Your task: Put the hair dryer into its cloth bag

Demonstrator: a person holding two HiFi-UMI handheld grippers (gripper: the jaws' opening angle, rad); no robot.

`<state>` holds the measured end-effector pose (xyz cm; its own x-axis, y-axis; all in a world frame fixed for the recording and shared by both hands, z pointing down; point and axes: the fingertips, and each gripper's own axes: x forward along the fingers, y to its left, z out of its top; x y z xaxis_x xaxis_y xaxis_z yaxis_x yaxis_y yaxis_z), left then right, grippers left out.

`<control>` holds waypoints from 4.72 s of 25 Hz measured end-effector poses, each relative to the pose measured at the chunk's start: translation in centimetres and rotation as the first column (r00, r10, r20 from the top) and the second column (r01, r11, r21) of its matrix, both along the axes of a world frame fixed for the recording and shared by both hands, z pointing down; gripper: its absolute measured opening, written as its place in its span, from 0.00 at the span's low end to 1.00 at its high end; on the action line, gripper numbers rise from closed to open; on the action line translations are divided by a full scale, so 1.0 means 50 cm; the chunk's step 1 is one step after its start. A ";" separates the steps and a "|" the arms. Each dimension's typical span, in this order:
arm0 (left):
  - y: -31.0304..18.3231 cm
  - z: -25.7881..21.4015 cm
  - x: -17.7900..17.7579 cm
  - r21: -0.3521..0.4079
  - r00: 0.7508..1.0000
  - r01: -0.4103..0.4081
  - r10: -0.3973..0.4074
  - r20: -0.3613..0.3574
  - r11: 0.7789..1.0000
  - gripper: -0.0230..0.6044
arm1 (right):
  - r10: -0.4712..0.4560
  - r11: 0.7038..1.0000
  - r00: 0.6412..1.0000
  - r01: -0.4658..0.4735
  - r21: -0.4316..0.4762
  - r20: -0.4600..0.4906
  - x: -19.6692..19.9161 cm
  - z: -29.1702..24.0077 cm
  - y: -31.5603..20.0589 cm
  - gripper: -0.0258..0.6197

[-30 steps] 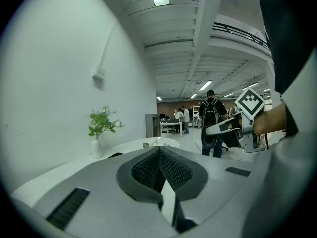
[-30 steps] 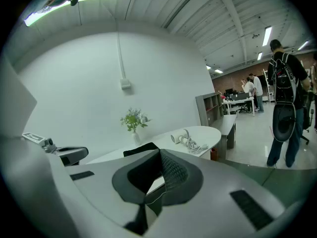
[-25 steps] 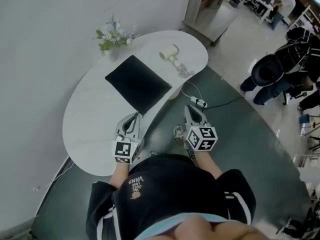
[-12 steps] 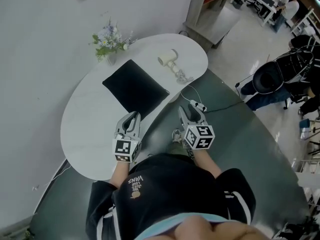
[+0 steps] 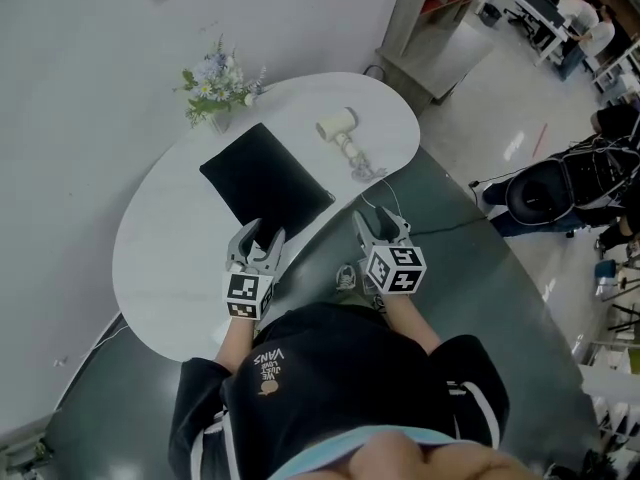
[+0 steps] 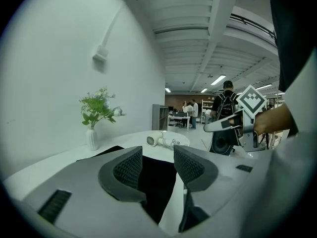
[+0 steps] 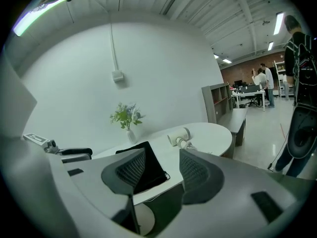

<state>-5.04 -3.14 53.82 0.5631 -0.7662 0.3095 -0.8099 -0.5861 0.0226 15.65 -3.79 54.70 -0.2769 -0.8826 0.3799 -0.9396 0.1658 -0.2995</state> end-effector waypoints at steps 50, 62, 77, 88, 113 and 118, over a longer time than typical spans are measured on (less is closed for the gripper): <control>-0.124 0.153 0.043 -0.211 0.968 0.196 -0.154 0.199 0.958 0.48 | -0.475 0.819 0.850 0.332 -0.468 -0.228 0.038 0.287 -0.468 0.40; -0.072 0.187 0.011 -0.257 0.969 0.125 -0.062 0.239 0.958 0.50 | -0.566 0.732 0.785 0.340 -0.591 -0.250 0.025 0.339 -0.476 0.40; -0.039 0.290 0.044 -0.371 0.850 -0.107 0.278 0.448 0.922 0.48 | -0.463 0.770 0.863 0.279 -0.573 -0.203 0.028 0.328 -0.466 0.38; -0.032 0.331 0.057 -0.424 0.779 -0.194 0.401 0.482 0.885 0.26 | -0.400 0.810 0.912 0.302 -0.504 -0.097 0.037 0.291 -0.393 0.38; -0.107 0.252 0.033 -0.336 0.920 -0.153 0.258 0.296 0.929 0.09 | -0.382 0.829 0.921 0.378 -0.413 0.075 -0.075 0.219 -0.099 0.38; -0.122 0.234 0.027 -0.301 0.945 -0.141 0.218 0.243 0.943 0.09 | -0.405 0.807 0.912 0.393 -0.440 0.073 -0.101 0.230 -0.038 0.38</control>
<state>-3.69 -9.26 65.54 0.5488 -0.5222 0.6527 -0.6898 -0.7240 0.0008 10.60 -5.68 66.17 -0.5543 -0.4374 0.7081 -0.8270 0.3854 -0.4092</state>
